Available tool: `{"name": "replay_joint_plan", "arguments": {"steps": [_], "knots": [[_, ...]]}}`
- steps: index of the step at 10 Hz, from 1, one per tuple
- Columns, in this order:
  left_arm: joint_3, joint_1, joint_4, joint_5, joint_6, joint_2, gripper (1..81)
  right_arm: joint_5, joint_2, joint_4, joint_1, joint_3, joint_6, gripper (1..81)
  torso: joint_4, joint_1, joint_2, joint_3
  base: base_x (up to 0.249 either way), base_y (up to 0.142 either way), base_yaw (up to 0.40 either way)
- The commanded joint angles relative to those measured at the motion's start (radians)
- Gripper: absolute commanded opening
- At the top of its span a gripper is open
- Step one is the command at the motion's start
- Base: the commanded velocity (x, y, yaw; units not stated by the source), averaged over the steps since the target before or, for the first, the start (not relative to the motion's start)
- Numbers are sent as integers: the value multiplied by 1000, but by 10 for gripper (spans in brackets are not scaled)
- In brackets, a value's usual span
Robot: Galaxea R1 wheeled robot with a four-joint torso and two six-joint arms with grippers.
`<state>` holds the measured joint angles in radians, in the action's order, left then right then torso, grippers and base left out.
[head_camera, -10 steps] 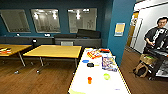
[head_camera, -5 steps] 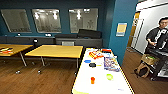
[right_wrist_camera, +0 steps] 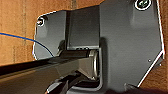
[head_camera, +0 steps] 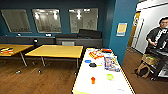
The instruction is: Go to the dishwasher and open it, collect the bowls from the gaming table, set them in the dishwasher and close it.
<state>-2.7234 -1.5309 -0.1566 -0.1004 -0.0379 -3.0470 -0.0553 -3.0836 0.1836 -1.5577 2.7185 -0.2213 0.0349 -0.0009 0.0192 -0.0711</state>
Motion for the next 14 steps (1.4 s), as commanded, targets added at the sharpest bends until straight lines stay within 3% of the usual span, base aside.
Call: {"name": "replay_joint_plan", "arguments": {"steps": [1,14], "knots": [[2,37,0,51,3,2,811,55,-9,13,30,-7,7,811,0,1,0,0,0,0,0],[4,36,-6,50,3,2,811,55,3,-3,37,-7,-4,811,0,3,0,0,93,0,0]]}}
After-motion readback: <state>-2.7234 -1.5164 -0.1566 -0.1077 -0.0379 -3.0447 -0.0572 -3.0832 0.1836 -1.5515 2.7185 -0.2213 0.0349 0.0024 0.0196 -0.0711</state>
